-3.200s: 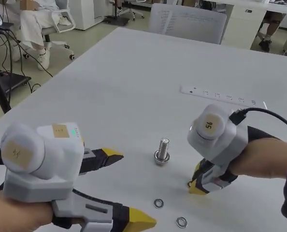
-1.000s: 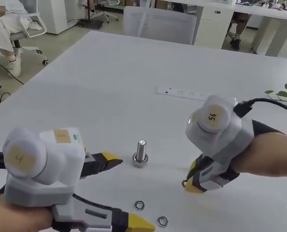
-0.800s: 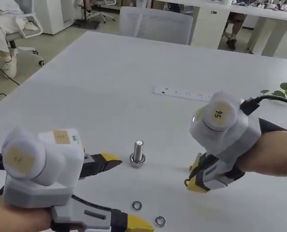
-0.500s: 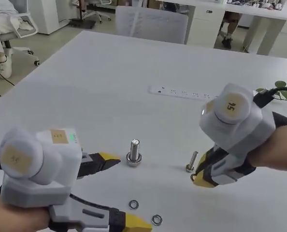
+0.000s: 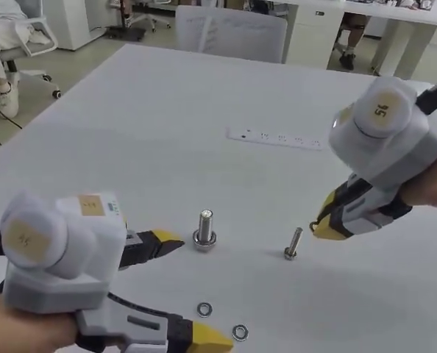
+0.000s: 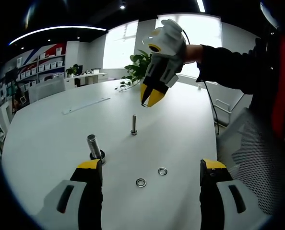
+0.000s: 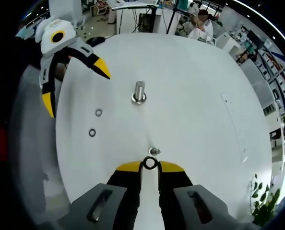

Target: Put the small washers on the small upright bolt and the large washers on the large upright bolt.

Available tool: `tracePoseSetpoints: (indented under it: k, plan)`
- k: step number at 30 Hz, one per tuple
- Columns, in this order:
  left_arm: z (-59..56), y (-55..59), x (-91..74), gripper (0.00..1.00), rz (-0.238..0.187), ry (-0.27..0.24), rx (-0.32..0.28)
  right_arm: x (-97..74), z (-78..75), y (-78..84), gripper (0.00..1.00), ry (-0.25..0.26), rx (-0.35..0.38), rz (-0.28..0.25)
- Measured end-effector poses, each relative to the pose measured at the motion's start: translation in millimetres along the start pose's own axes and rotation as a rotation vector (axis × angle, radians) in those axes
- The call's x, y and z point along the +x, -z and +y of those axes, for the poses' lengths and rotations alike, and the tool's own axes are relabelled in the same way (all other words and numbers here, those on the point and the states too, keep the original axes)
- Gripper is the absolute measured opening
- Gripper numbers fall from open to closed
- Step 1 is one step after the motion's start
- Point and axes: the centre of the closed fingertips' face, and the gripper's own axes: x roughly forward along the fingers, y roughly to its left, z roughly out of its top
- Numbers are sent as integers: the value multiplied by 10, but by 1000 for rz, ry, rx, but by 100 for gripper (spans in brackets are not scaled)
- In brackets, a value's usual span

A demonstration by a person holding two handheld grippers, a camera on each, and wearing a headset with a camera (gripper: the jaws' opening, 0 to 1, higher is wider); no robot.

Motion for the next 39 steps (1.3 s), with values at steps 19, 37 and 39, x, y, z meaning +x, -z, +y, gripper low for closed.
tracePoseSetpoints:
  k: [19,37,39]
  plan:
    - [60,41,-15,83,4,-16,-14,220,-126,-101,14,-27,-25,8]
    - [70,68,-27,83,11,-21,-23,383,-132,-21,14,-59,-23,36]
    - [76,75,-29,83,13,-22,-24,391,-137,-22,14,-59,-24,35]
